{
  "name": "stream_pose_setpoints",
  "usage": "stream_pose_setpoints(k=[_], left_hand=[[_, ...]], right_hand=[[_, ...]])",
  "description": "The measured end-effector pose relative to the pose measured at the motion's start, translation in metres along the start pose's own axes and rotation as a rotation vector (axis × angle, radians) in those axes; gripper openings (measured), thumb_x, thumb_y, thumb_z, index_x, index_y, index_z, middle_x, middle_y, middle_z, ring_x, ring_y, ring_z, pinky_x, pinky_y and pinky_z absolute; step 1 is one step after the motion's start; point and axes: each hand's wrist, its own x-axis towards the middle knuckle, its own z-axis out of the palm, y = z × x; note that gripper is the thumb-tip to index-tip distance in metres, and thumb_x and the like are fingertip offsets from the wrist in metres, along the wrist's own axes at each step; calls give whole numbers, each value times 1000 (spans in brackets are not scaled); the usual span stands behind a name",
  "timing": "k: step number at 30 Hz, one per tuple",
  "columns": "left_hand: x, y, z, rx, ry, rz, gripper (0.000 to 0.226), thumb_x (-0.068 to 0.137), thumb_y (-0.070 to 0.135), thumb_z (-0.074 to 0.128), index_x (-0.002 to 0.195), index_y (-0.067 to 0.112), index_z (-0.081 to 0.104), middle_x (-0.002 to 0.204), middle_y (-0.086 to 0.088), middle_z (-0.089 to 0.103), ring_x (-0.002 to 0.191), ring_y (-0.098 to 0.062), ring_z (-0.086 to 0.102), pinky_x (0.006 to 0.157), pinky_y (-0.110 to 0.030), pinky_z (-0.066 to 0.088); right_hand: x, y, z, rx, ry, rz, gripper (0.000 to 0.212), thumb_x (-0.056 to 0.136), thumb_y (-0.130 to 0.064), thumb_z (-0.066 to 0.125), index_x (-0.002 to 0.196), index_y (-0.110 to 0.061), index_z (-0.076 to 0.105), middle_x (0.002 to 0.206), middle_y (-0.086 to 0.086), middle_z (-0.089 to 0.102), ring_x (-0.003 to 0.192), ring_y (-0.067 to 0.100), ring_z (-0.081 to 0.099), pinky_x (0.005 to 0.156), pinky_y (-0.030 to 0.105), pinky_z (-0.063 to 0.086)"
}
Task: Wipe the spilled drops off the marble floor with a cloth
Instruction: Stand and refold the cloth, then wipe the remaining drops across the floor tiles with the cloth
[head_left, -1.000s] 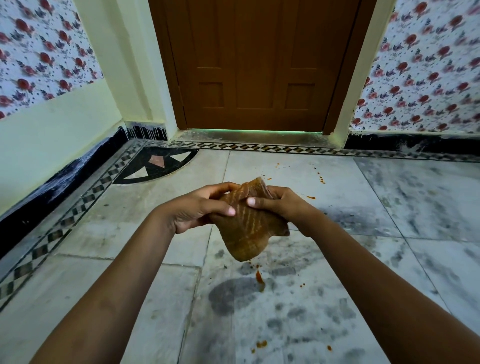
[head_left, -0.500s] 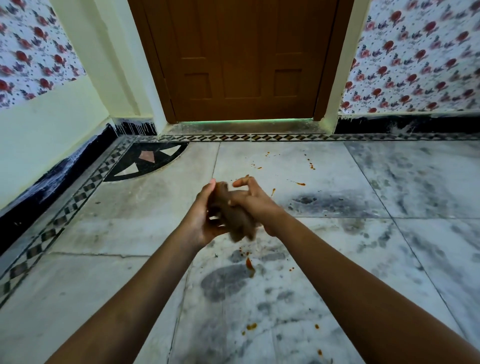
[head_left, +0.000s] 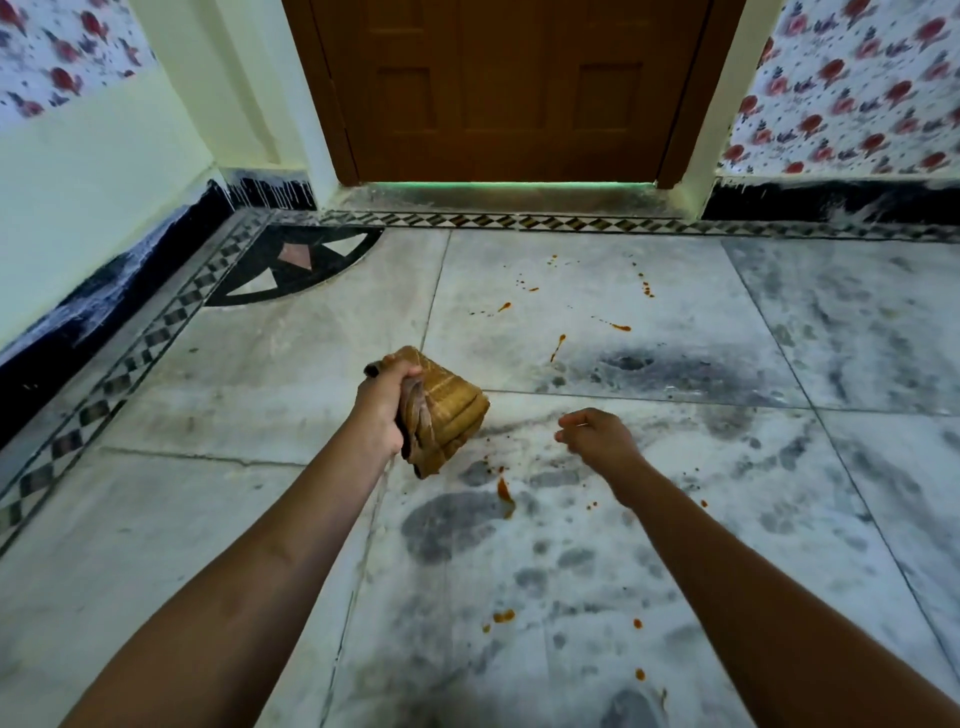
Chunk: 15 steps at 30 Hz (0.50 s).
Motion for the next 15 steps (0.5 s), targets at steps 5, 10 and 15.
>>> stream_pose_setpoints(k=[5, 10, 15], left_hand=[[51, 4, 17, 152, 97, 304, 43, 81, 16, 63, 123, 18, 55, 114, -11, 62, 97, -27, 61, 87, -41, 52], [124, 22, 61, 650, 167, 824, 52, 87, 17, 58, 136, 33, 45, 130, -4, 58, 118, -25, 54, 95, -35, 45], [209, 30, 88, 1088, 98, 1114, 64, 87, 39, 57, 145, 23, 34, 142, -6, 48, 127, -30, 48, 102, -43, 39]], right_hand=[[48, -1, -12, -248, 2, -39, 39, 92, -23, 54, 130, -14, 51, 133, 9, 52, 120, 26, 48, 93, 31, 37], [114, 18, -4, -588, 132, -92, 59, 98, -38, 36, 148, -12, 19, 156, 9, 20, 143, 24, 19, 114, 35, 18], [181, 41, 5, -660, 313, -120, 63, 100, -41, 23, 150, -10, 0, 159, 7, -2, 145, 18, -4, 116, 32, -2]])
